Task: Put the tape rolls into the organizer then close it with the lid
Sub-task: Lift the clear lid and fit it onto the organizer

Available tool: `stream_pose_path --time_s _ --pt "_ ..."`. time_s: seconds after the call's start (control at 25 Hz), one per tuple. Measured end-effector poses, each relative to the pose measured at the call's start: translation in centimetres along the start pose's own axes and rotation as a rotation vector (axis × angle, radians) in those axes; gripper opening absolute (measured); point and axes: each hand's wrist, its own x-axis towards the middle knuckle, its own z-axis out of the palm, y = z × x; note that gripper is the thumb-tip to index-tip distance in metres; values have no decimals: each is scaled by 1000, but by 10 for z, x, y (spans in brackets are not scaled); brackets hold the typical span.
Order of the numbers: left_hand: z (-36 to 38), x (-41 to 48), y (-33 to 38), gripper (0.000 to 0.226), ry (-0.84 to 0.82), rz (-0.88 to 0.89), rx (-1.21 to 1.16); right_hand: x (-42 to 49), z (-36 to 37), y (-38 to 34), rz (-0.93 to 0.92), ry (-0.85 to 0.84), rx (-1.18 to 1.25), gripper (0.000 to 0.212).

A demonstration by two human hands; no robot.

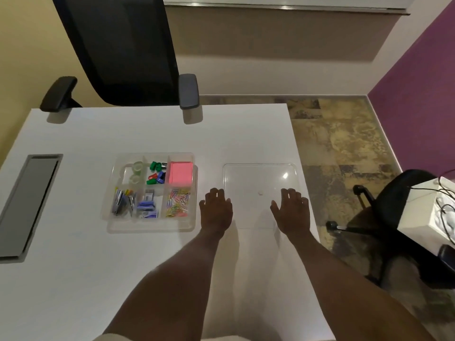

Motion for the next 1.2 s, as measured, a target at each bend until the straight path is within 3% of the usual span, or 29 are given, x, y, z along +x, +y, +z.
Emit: stream_pose_path --time_s 0.28,0.44,0.68,0.96,1.2 --pt "20 43 11 60 -109 -159 -45 55 21 43 130 -67 97 56" --pt "32 59 17 49 -121 -277 -97 75 33 49 238 -134 163 64" --pt "42 68 32 38 -83 -352 -211 87 45 43 409 -143 410 49" --pt "20 72 28 43 128 -332 -441 89 26 34 572 -51 555 42" --pt "-41 78 9 37 399 -230 -577 85 -14 9 479 208 667 27"
